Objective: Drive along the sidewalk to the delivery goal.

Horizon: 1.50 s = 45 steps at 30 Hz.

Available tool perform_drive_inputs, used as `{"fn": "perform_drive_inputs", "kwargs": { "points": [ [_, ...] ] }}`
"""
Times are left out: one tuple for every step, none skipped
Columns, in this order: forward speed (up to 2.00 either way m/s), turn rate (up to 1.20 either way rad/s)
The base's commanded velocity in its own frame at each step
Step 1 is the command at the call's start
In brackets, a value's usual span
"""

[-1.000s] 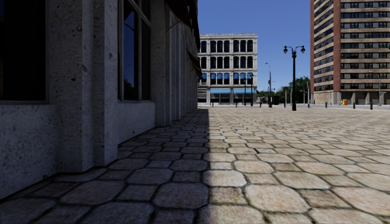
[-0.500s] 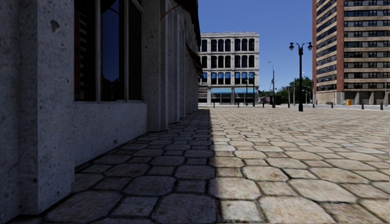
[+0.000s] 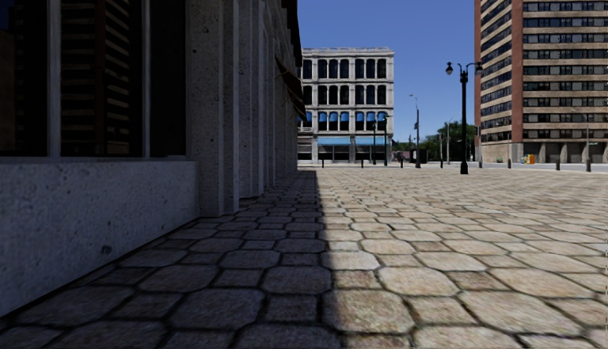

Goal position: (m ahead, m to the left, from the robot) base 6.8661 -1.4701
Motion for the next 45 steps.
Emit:
{"fn": "perform_drive_inputs", "kwargs": {
  "points": [
    [2.00,0.00],
    [2.00,0.00],
    [2.00,0.00],
    [2.00,0.00],
    [2.00,0.00],
    [2.00,0.00],
    [2.00,0.00],
    [2.00,0.00],
    [2.00,0.00],
    [2.00,0.00],
    [2.00,0.00],
    [2.00,0.00],
    [2.00,-0.13],
    [2.00,-0.62],
    [2.00,-1.04],
    [2.00,-1.12],
    [2.00,-0.68],
    [2.00,-0.68],
    [2.00,-0.48],
    [2.00,-0.26],
    [2.00,-0.03],
    [2.00,0.00],
    [2.00,0.00],
    [2.00,0.00],
    [2.00,0.00],
    [2.00,0.00],
    [2.00,0.00],
    [2.00,0.00],
    [2.00,0.00],
    [2.00,0.00],
    [2.00,0.00],
    [2.00,0.00],
    [2.00,0.00],
    [2.00,0.00],
    [2.00,0.00],
    [2.00,0.00],
    [2.00,0.00],
    [2.00,0.00],
    [2.00,0.00],
    [2.00,-0.40],
    [2.00,-0.93],
    [2.00,-1.20],
    [2.00,-1.20],
    [2.00,-1.20],
    [2.00,-1.20]
  ]
}}
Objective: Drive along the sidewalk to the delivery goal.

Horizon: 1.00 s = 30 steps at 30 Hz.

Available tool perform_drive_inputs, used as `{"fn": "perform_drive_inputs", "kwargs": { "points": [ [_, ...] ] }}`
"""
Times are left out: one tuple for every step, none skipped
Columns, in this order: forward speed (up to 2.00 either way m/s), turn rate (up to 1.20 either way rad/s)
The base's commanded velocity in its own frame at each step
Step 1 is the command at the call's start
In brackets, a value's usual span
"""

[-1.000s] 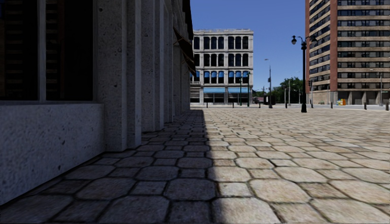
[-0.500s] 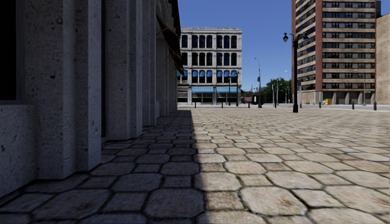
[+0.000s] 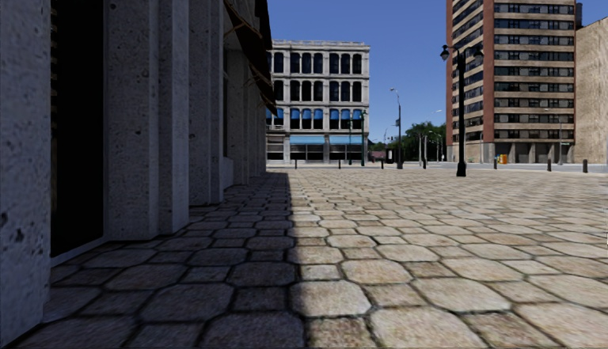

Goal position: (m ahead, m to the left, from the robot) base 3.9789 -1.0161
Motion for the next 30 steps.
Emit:
{"fn": "perform_drive_inputs", "kwargs": {
  "points": [
    [2.00,-1.20],
    [2.00,-1.18],
    [2.00,0.00],
    [2.00,0.00],
    [2.00,0.00],
    [2.00,0.00],
    [2.00,0.00],
    [2.00,0.00],
    [2.00,0.00],
    [2.00,0.00],
    [2.00,0.00],
    [2.00,0.00],
    [2.00,0.00],
    [2.00,0.00],
    [2.00,0.00],
    [2.00,0.00],
    [2.00,0.00],
    [2.00,0.00],
    [2.00,-0.04],
    [2.00,-0.86],
    [2.00,-1.20],
    [2.00,-1.20],
    [2.00,-1.20],
    [2.00,-1.20],
    [2.00,-0.40],
    [2.00,0.00],
    [2.00,0.00],
    [2.00,0.00],
    [2.00,0.00],
    [2.00,0.00]
  ]
}}
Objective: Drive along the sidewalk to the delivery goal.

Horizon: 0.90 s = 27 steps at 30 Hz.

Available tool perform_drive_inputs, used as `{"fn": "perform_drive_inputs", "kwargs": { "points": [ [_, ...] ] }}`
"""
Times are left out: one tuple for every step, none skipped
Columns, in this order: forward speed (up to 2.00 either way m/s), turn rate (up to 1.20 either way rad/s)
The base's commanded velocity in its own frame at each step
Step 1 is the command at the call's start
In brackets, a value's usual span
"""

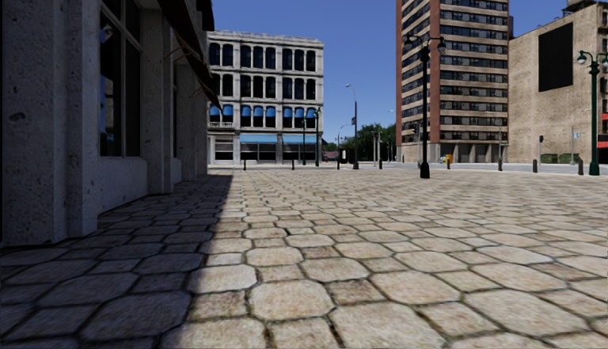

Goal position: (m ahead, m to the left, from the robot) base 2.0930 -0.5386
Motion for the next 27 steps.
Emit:
{"fn": "perform_drive_inputs", "kwargs": {
  "points": [
    [2.00,0.00],
    [2.00,0.00],
    [2.00,0.00],
    [2.00,0.00],
    [2.00,0.00],
    [2.00,0.00],
    [2.00,0.00],
    [2.00,0.00],
    [2.00,0.00],
    [2.00,0.00],
    [2.00,0.00],
    [2.00,-0.65],
    [2.00,-1.20],
    [2.00,-1.20],
    [2.00,-1.20],
    [2.00,-1.20],
    [2.00,-1.20],
    [2.00,-1.20],
    [2.00,-1.20],
    [2.00,-1.20],
    [2.00,-1.20],
    [2.00,-0.84],
    [2.00,-0.01],
    [2.00,0.00],
    [2.00,0.00],
    [2.00,0.00],
    [2.00,0.00]
  ]
}}
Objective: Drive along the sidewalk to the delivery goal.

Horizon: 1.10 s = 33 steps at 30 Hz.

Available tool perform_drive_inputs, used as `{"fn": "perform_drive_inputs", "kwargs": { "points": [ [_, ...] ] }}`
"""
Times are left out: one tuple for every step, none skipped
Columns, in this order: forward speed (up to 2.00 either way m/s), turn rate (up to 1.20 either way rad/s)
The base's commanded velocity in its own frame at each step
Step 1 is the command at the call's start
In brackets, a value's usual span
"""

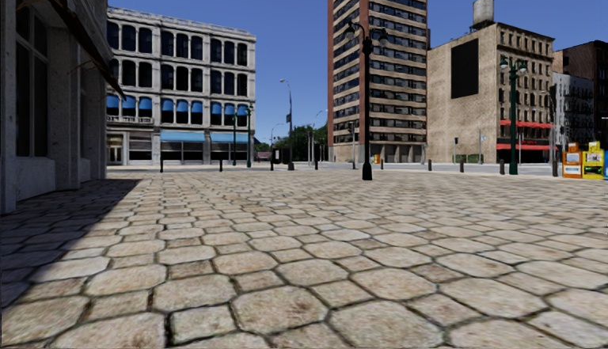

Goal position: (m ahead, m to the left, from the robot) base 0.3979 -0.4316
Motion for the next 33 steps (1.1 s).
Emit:
{"fn": "perform_drive_inputs", "kwargs": {
  "points": [
    [2.00,0.00],
    [2.00,0.00],
    [2.00,0.00],
    [2.00,0.00],
    [2.00,0.00],
    [2.00,0.00],
    [2.00,0.00],
    [2.00,0.00],
    [2.00,0.00],
    [2.00,0.00],
    [2.00,0.00],
    [1.97,0.00],
    [1.67,0.00],
    [1.22,0.00],
    [0.46,0.00],
    [0.00,0.00],
    [0.00,0.00],
    [0.00,0.00],
    [0.00,0.00],
    [0.00,0.00],
    [0.00,0.00],
    [0.00,0.00],
    [0.00,0.00],
    [0.00,0.00],
    [0.00,0.00],
    [0.00,0.00],
    [0.00,0.00],
    [0.00,0.00],
    [0.00,0.00],
    [0.00,0.00],
    [0.00,0.00],
    [0.00,0.00],
    [0.00,0.00]
  ]
}}
